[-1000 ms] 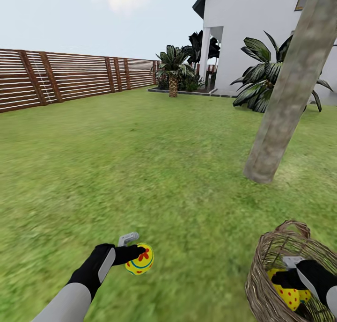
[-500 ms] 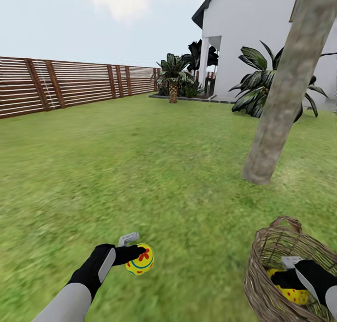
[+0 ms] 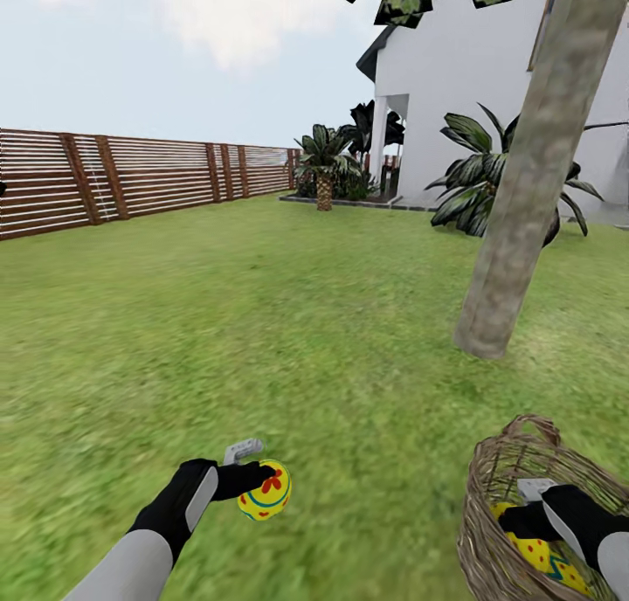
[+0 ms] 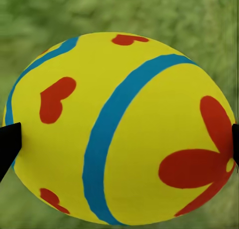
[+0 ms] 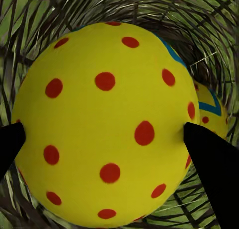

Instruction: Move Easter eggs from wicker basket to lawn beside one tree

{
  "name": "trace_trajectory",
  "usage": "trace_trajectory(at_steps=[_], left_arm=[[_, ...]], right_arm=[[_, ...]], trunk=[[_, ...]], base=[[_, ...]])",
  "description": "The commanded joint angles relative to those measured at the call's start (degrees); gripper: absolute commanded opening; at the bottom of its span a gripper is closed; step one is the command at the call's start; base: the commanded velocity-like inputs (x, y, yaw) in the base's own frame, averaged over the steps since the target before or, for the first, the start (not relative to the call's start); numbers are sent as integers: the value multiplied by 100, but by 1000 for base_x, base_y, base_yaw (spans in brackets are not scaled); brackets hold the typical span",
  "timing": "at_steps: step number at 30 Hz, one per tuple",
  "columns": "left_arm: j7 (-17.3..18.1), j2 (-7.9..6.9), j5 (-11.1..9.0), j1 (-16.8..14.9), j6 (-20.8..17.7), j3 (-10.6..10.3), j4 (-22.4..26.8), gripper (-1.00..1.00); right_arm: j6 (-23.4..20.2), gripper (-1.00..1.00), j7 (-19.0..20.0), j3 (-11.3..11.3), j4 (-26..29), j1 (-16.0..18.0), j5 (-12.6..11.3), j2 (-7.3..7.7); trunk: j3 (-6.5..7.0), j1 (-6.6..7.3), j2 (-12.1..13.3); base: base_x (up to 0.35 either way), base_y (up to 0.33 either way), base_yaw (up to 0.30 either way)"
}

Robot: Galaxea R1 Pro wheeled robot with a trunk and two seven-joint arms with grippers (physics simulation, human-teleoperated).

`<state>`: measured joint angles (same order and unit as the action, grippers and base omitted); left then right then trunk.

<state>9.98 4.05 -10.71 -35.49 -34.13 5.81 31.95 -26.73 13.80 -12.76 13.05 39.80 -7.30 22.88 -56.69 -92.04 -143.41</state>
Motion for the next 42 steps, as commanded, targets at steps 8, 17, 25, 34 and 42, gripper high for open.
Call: trace_trajectory(at_steps=[8,17,25,34,42], left_arm=[[39,138,34,-2,-41,35,-13,-100],[39,118,31,-2,-42,35,-4,-100],[33,99,11,-2,-36,43,-4,-100],[34,131,34,-2,-42,35,-13,-100],[37,140,34,-2,-42,26,-13,-100]], right_arm=[[-34,-100,0,-43,10,2,-78,6],[-34,-100,0,-44,8,2,-78,6],[-34,-100,0,-44,7,2,-78,6],[-42,-100,0,-43,9,2,-80,7],[-51,-100,0,-45,4,2,-78,6]], trunk=[[172,22,9],[359,103,137],[502,279,458],[664,476,819],[808,652,1140]], base=[[-89,-142,0],[-77,-282,0],[-1,-12,0],[0,0,0],[0,0,0]])
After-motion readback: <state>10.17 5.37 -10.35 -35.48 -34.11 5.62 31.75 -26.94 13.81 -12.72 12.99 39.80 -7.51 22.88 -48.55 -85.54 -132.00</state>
